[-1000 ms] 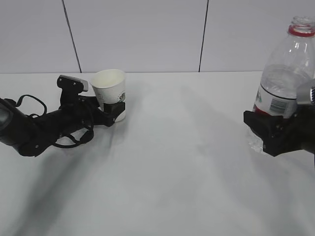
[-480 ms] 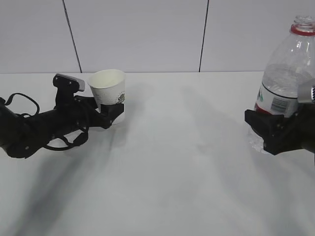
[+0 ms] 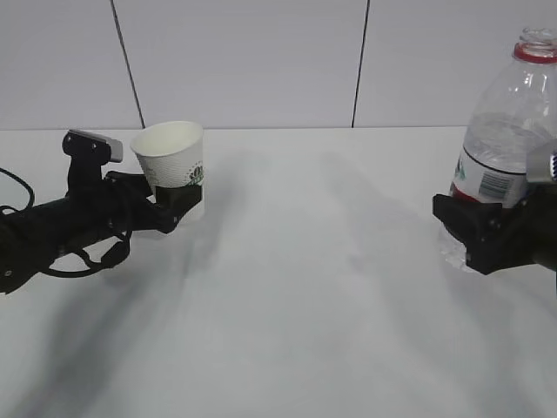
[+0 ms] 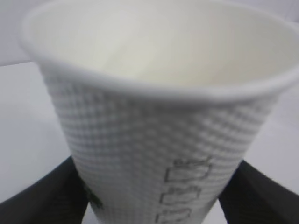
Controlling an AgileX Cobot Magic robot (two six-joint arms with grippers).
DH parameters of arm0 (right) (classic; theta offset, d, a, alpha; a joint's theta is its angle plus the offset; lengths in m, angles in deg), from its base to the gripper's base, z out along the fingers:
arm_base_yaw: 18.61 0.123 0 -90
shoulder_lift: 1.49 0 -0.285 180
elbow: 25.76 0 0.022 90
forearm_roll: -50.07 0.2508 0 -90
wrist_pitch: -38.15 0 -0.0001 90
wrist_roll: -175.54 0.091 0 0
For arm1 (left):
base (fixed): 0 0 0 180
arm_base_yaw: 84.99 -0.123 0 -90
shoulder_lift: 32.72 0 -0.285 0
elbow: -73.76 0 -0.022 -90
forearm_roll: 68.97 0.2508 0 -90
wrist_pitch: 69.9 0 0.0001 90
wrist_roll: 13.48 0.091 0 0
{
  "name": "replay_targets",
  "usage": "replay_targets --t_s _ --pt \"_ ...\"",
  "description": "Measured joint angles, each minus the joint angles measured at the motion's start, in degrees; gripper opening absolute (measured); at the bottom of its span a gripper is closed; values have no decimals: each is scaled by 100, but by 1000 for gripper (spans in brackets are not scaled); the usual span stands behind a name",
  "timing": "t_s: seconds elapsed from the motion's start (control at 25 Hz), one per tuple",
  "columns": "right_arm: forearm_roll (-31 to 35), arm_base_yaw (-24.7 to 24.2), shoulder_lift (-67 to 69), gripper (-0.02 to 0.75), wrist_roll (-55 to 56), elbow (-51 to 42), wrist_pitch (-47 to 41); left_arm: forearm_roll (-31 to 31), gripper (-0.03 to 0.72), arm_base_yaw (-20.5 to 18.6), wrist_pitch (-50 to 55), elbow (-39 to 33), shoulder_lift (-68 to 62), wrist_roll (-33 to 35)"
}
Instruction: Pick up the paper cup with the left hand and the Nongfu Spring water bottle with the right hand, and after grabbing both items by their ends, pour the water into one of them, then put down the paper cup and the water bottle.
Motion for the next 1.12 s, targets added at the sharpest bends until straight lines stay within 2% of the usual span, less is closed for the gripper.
replay_targets --t_s 0.28,0.68,0.88,1.12 --pt "0 0 0 494 0 0 0 0 584 0 -788 -646 243 0" --pt "0 0 0 494 0 0 0 0 579 0 -882 -1646 906 57" --pt "-29 0 0 494 0 0 0 257 579 0 -882 -1945 1174 278" --pt "-358 0 0 494 10 0 0 524 578 0 -892 -2312 1571 302"
